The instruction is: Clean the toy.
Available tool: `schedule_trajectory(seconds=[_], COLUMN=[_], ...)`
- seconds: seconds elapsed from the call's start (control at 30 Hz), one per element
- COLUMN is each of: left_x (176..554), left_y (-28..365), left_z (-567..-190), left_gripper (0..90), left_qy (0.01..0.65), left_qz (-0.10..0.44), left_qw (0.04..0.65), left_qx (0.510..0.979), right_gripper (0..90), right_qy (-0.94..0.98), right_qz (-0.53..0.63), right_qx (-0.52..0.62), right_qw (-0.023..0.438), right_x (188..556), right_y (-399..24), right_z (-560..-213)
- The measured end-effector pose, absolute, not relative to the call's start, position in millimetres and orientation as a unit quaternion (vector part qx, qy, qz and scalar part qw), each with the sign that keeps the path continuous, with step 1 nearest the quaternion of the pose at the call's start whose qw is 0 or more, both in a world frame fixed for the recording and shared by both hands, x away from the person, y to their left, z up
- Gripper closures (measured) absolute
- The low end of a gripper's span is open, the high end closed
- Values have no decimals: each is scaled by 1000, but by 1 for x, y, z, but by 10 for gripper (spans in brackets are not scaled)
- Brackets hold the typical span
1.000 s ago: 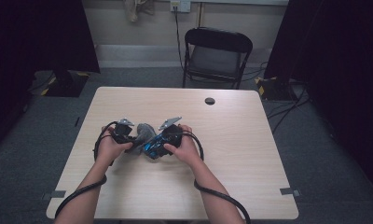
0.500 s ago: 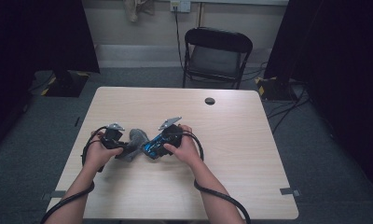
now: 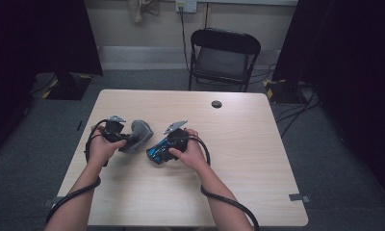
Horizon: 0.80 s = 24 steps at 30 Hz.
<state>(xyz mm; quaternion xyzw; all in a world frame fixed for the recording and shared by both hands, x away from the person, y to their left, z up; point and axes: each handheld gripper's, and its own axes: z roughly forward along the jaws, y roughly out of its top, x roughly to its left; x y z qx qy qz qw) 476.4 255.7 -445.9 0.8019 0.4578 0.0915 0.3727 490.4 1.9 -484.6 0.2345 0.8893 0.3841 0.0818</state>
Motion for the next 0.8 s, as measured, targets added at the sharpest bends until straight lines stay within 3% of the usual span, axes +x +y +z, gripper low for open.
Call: schedule_trajectory(seconds=[0.8], left_x=[519], left_y=[206], left_z=[-460], left_gripper=[754], left_qy=[453], left_qz=[94], left_qw=[378], left_qx=[802], right_gripper=[0], right_qy=[890], right_qz=[384], right_qx=[233], right_qw=[81], right_x=[491], right_y=[2], right_z=[-485])
